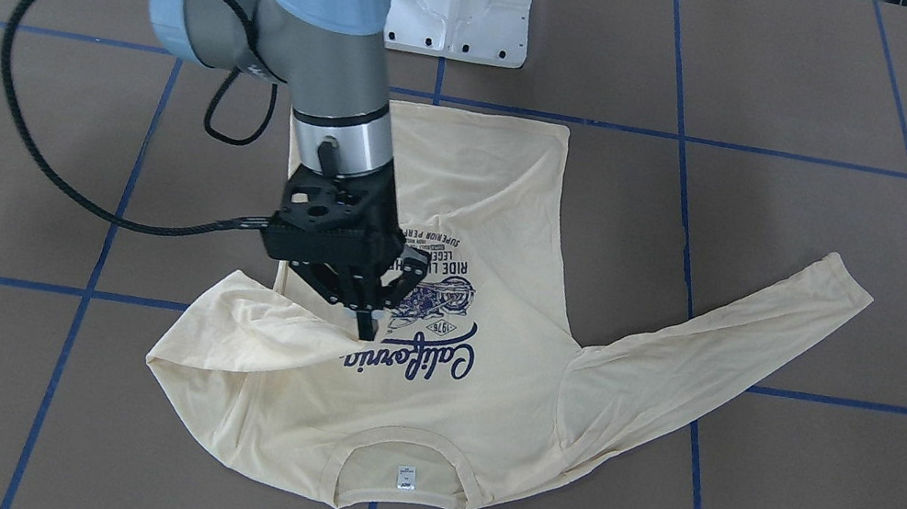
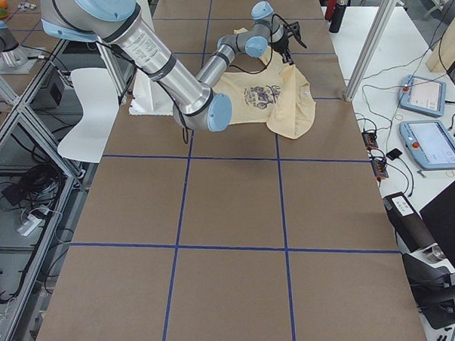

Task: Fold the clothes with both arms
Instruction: 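Carry the grasped sleeve with the right gripper across the shirt body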

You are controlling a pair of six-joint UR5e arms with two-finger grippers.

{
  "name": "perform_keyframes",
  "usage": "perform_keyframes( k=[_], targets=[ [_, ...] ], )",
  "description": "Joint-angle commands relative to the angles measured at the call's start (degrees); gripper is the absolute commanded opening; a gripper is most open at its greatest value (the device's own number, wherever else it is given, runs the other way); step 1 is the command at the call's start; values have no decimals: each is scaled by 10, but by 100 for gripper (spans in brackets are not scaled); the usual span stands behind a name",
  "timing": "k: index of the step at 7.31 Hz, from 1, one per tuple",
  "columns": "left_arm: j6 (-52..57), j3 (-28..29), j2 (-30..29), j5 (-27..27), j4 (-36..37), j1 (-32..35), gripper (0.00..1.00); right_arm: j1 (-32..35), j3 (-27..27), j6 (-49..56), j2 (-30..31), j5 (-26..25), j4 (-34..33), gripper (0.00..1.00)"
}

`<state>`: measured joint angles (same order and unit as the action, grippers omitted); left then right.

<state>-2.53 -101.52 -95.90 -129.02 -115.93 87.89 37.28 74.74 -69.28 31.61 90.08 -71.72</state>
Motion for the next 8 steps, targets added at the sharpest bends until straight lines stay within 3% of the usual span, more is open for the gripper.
perform_keyframes(
  k=[1, 4, 7, 8],
  targets=[
    [-1, 2, 0, 0, 0, 0, 100, -46, -137, -11, -98, -44, 68, 0],
    [-1, 7, 0, 0, -1, 0, 100, -89, -256, -11, -181, -73, 96, 0],
    [-1, 7, 0, 0, -1, 0, 100, -99, -305, -30, -203, -82, 106, 0],
    [0, 7, 0, 0, 0, 0, 100, -99, -318, -54, -218, -86, 106, 21]
  ],
)
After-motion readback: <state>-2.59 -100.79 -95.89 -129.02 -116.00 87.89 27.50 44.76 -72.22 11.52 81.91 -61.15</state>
